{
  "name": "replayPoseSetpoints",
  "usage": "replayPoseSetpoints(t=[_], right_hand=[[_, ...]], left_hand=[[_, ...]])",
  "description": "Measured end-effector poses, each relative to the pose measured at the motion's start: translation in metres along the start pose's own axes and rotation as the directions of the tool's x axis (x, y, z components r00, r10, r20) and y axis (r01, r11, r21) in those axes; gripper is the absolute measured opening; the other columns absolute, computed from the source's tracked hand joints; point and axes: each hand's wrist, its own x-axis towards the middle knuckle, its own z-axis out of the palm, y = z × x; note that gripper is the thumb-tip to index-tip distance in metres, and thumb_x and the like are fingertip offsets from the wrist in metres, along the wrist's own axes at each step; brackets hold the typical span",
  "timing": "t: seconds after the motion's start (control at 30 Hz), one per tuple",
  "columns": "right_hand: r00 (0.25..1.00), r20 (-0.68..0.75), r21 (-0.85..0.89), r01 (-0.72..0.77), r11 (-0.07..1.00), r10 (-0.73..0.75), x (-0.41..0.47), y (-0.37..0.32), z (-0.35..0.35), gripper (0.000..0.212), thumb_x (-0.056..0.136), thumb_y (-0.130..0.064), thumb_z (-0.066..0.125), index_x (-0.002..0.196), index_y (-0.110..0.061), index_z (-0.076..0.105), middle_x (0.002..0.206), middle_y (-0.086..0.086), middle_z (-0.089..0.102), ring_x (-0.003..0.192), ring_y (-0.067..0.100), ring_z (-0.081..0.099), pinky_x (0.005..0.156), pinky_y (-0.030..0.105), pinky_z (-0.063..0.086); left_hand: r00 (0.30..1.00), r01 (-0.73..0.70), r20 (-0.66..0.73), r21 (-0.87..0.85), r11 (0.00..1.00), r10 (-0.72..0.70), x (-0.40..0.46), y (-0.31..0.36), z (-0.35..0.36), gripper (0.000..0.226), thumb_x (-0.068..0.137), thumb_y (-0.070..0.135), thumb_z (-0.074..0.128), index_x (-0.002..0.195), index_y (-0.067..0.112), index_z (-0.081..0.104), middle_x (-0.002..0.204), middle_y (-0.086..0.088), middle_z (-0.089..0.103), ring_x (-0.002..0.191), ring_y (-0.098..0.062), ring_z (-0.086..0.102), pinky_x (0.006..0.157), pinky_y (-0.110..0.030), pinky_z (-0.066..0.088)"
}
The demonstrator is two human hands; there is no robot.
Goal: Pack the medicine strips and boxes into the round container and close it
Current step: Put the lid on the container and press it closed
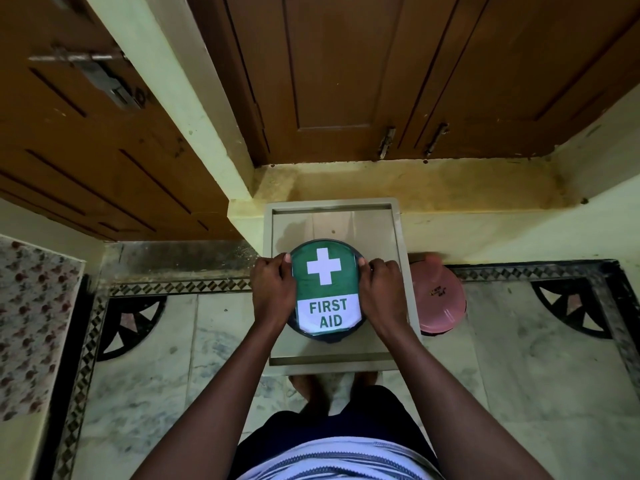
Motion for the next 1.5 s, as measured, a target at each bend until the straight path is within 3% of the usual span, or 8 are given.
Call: replayPoseSetpoints(t=[0.17, 0.37, 0.63, 0.77, 0.9, 1.1, 1.27, 1.5], right_hand=[[0.999, 0.032, -0.112, -0.020, 0.993, 0.024, 0.027, -0.015, 0.006, 0.072, 0.104, -0.059, 0.017, 0.091, -0.010, 0.068, 0.091, 0.013, 0.069, 0.085, 0.034, 0.065, 0.066, 0.035, 0.040], [0.999, 0.041, -0.264, 0.021, 0.964, -0.010, 0.037, -0.017, 0.003, 0.068, 0.108, -0.052, 0.021, 0.095, -0.006, 0.070, 0.096, 0.016, 0.072, 0.088, 0.039, 0.066, 0.067, 0.037, 0.041], [0.999, -0.042, -0.295, 0.016, 0.955, -0.030, 0.031, -0.018, 0.006, 0.066, 0.107, -0.051, 0.024, 0.087, -0.007, 0.069, 0.087, 0.012, 0.072, 0.080, 0.035, 0.067, 0.063, 0.036, 0.043], [0.999, 0.043, -0.159, 0.009, 0.987, -0.002, 0.026, -0.007, 0.003, 0.062, 0.102, -0.064, 0.028, 0.093, -0.012, 0.062, 0.094, 0.010, 0.066, 0.085, 0.030, 0.063, 0.066, 0.036, 0.042], [0.969, 0.241, 0.115, 0.024, 0.993, -0.051, 0.005, 0.019, -0.012, 0.072, 0.086, -0.076, 0.052, 0.135, -0.022, 0.053, 0.113, 0.005, 0.061, 0.099, 0.023, 0.063, 0.082, 0.038, 0.053], [0.928, 0.364, 0.382, -0.068, 0.922, -0.083, -0.028, 0.055, -0.027, 0.100, 0.067, -0.049, 0.090, 0.152, -0.043, 0.039, 0.133, -0.002, 0.061, 0.101, 0.019, 0.067, 0.082, 0.031, 0.060], [0.916, 0.396, 0.628, -0.216, 0.748, -0.068, -0.039, 0.057, -0.020, 0.085, 0.078, -0.014, 0.088, 0.151, -0.030, 0.048, 0.152, -0.006, 0.052, 0.125, 0.024, 0.064, 0.076, 0.041, 0.065], [0.917, 0.398, 0.637, -0.258, 0.726, -0.022, -0.039, 0.057, -0.015, 0.074, 0.086, -0.013, 0.081, 0.151, -0.030, 0.049, 0.147, -0.001, 0.056, 0.128, 0.023, 0.061, 0.079, 0.040, 0.064]], left_hand=[[0.998, 0.054, 0.011, 0.069, 0.996, -0.054, 0.017, -0.001, 0.010, 0.066, 0.103, 0.065, 0.014, 0.083, 0.020, 0.058, 0.091, -0.013, 0.063, 0.086, -0.032, 0.064, 0.081, -0.050, 0.057], [0.995, 0.051, 0.086, 0.082, 0.995, -0.058, 0.024, -0.005, 0.015, 0.068, 0.104, 0.062, 0.009, 0.098, 0.017, 0.059, 0.101, -0.014, 0.060, 0.098, -0.034, 0.061, 0.089, -0.053, 0.053], [0.996, 0.037, 0.072, 0.133, 0.990, -0.047, 0.017, 0.006, 0.011, 0.047, 0.112, 0.035, 0.029, 0.107, 0.003, 0.062, 0.113, -0.021, 0.057, 0.108, -0.036, 0.055, 0.086, -0.041, 0.045], [0.993, 0.060, 0.093, 0.066, 0.996, -0.066, 0.012, 0.002, 0.004, 0.046, 0.110, 0.043, 0.033, 0.111, 0.009, 0.063, 0.118, -0.016, 0.055, 0.113, -0.034, 0.055, 0.090, -0.039, 0.044], [0.989, 0.109, 0.106, -0.089, 0.990, -0.100, -0.011, 0.002, -0.020, 0.047, 0.105, 0.050, 0.047, 0.129, 0.013, 0.063, 0.130, -0.011, 0.054, 0.108, -0.021, 0.061, 0.089, -0.028, 0.045], [0.940, 0.111, 0.333, -0.091, 0.990, -0.075, -0.053, -0.015, -0.052, 0.077, 0.084, 0.049, 0.079, 0.152, 0.028, 0.048, 0.129, -0.003, 0.045, 0.105, -0.018, 0.066, 0.097, -0.031, 0.056], [0.903, 0.099, 0.428, -0.096, 0.990, -0.049, -0.062, -0.026, -0.049, 0.113, 0.075, 0.036, 0.091, 0.164, 0.030, 0.022, 0.122, -0.006, 0.049, 0.097, -0.012, 0.069, 0.092, -0.025, 0.057], [0.928, 0.135, 0.365, -0.149, 0.980, -0.073, -0.063, -0.023, -0.045, 0.108, 0.069, 0.023, 0.096, 0.160, 0.025, 0.036, 0.113, -0.010, 0.055, 0.087, -0.005, 0.066, 0.087, -0.028, 0.057]])
